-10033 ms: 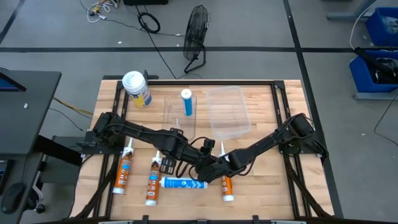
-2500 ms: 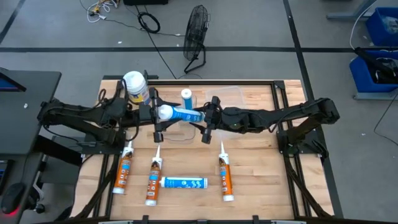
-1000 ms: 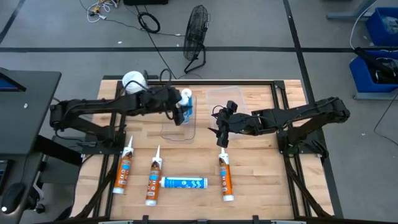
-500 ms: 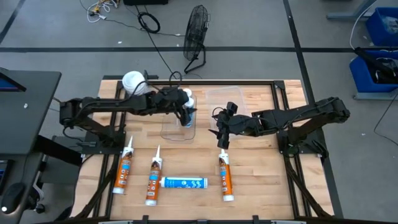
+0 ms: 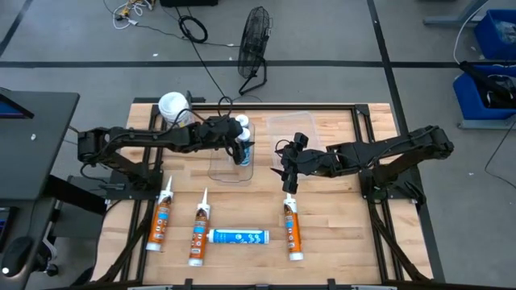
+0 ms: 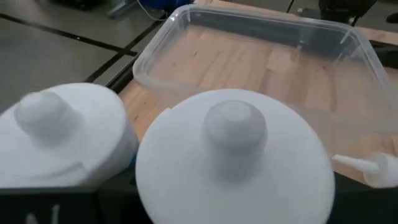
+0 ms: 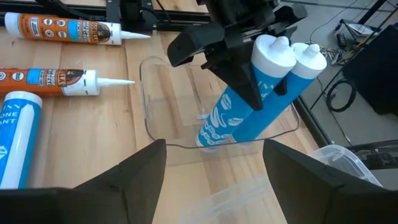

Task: Pick & place silicon tubes, Sealant and Lysol wipes
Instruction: Put the top blue sealant into the left transparent bin

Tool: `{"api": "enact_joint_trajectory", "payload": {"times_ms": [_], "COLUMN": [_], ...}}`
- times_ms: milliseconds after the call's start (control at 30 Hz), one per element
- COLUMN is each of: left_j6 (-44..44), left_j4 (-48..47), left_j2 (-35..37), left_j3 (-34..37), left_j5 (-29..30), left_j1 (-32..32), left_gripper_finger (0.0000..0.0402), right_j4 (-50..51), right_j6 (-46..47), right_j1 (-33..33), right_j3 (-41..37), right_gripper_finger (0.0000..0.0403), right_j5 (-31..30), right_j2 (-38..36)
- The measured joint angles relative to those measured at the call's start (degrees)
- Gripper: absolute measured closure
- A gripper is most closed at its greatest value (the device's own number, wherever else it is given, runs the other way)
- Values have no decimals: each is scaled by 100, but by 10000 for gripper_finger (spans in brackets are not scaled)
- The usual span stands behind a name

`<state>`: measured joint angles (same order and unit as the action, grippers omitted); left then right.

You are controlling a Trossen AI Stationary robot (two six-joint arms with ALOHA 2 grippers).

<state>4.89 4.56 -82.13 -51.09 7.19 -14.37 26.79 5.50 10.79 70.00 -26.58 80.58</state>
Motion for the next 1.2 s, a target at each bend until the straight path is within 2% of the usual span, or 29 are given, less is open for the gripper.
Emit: {"api": "enact_joint_trajectory", "payload": {"times_ms": [633,900,1200], "left_j6": [-50,47,19], "left_j4": [12,998,905], "left_j2": [-82,-75,-14], "left_j3": [21,627,645], "left_j5": [3,21,-3], "left_j1": [2,-37,-26], "left_gripper_finger": [188,185,176], "right_j4": [41,45,35], "right_j6": [4,28,9], "right_j1": [182,183,181], "right_j3": [0,0,0], "right_gripper_finger": [128,128,128], "right_j5": [-105,-106,-108], "right_j2": [0,0,0]}}
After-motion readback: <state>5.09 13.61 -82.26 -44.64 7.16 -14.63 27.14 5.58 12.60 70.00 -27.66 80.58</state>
